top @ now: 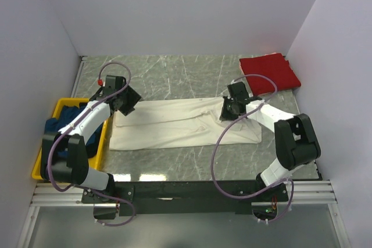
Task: Fold and stack the t-shirts
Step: Fold the tshirt
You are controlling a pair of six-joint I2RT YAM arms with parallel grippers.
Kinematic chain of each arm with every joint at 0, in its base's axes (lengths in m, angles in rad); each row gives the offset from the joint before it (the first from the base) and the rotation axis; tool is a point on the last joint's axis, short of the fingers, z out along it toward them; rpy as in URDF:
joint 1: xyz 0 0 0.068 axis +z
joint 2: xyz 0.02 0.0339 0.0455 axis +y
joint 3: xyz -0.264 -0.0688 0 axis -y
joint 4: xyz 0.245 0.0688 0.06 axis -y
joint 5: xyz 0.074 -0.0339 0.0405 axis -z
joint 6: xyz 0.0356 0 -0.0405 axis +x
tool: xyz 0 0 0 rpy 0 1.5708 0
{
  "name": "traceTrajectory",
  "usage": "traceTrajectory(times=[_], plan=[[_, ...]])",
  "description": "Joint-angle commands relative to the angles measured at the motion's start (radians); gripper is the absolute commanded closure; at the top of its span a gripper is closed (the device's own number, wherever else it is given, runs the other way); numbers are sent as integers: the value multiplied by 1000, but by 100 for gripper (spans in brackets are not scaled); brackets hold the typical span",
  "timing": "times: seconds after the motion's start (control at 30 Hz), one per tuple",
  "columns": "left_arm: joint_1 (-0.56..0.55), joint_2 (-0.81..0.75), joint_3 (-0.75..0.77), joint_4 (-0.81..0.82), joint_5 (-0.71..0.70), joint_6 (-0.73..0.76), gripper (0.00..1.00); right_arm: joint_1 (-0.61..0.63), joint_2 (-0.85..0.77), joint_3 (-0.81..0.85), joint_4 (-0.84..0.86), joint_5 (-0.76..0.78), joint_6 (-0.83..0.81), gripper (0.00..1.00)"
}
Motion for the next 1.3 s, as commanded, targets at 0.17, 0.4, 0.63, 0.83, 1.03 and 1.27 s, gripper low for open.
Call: traceTrajectory(times=[0.17,0.4,0.63,0.83,1.03,1.27], plan=[[-1,-30,-19,31,18,15,36,63,-136,-58,-23,43,16,95],[-1,-35,-30,37,22,14,36,128,-193,-106,-34,78,34,95],[-1,-36,-41,40,22,17,36,163,-208,-173,-8,75,44,71],[-1,-35,-41,39,24,18,36,169,-326,-164,-67,92,44,57],[-1,-35,-39,43,30,17,36,110,-386,-121,-144,239,68,57],[-1,-38,-35,37,27,20,36,-18,-233,-164,-58,178,80,70]])
